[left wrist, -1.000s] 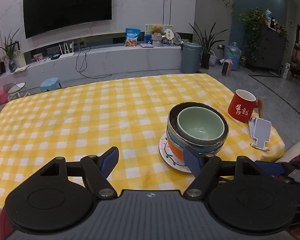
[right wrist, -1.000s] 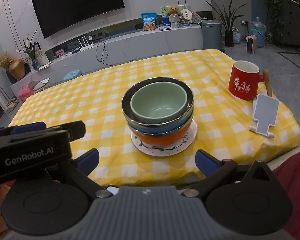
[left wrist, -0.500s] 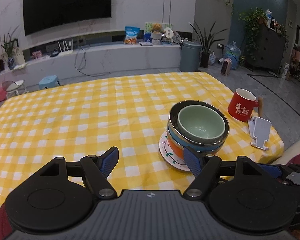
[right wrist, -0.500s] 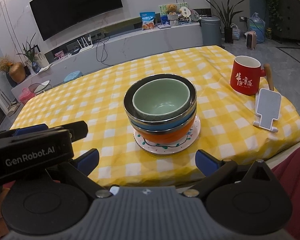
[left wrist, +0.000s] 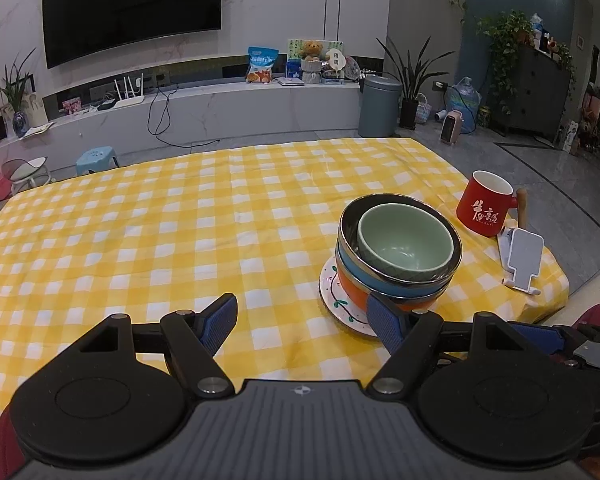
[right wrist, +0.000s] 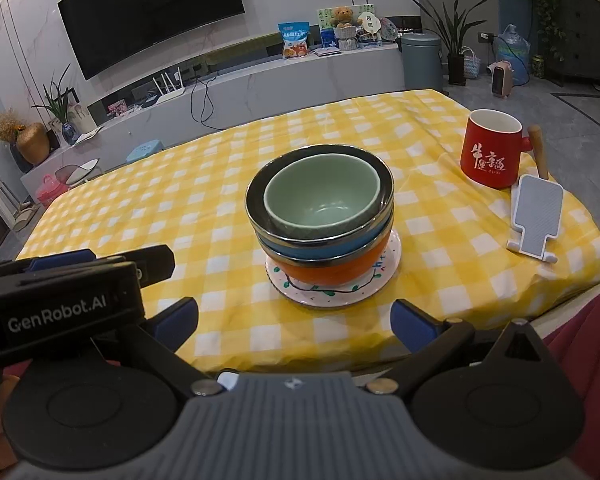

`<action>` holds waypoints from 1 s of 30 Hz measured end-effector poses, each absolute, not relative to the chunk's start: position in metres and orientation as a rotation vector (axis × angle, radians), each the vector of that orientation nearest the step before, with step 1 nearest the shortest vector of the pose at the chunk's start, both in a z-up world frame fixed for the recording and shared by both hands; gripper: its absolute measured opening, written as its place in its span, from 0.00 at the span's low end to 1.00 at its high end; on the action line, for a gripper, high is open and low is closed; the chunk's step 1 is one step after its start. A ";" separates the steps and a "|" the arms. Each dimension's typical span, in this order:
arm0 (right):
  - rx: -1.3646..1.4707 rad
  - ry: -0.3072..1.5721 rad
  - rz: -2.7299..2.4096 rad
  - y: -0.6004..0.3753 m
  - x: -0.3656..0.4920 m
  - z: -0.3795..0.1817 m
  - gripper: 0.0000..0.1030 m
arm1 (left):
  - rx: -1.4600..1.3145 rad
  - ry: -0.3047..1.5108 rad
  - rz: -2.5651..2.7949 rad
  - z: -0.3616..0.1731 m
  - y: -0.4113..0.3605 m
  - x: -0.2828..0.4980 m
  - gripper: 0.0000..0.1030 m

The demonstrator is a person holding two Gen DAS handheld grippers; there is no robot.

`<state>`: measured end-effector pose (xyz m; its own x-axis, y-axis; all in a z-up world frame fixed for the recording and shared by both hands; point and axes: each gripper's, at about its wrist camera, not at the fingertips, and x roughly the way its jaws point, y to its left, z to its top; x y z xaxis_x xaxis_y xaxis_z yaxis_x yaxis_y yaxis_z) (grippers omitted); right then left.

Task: Organize plates and bowls

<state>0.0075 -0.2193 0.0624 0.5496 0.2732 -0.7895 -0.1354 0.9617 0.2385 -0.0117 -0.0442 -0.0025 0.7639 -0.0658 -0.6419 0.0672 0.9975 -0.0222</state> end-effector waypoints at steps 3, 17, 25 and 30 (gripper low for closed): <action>0.155 0.960 0.242 -0.219 0.007 0.062 0.97 | -0.003 0.705 -0.077 -0.004 -0.043 -0.011 0.84; 0.156 0.972 0.233 -0.220 0.007 0.055 0.97 | 0.021 0.725 -0.071 -0.010 -0.046 -0.009 0.84; 0.166 0.980 0.236 -0.221 0.006 0.052 0.97 | 0.030 0.734 -0.070 -0.011 -0.046 -0.008 0.84; 0.167 0.981 0.238 -0.220 0.006 0.051 0.97 | 0.032 0.740 -0.072 -0.012 -0.046 -0.007 0.84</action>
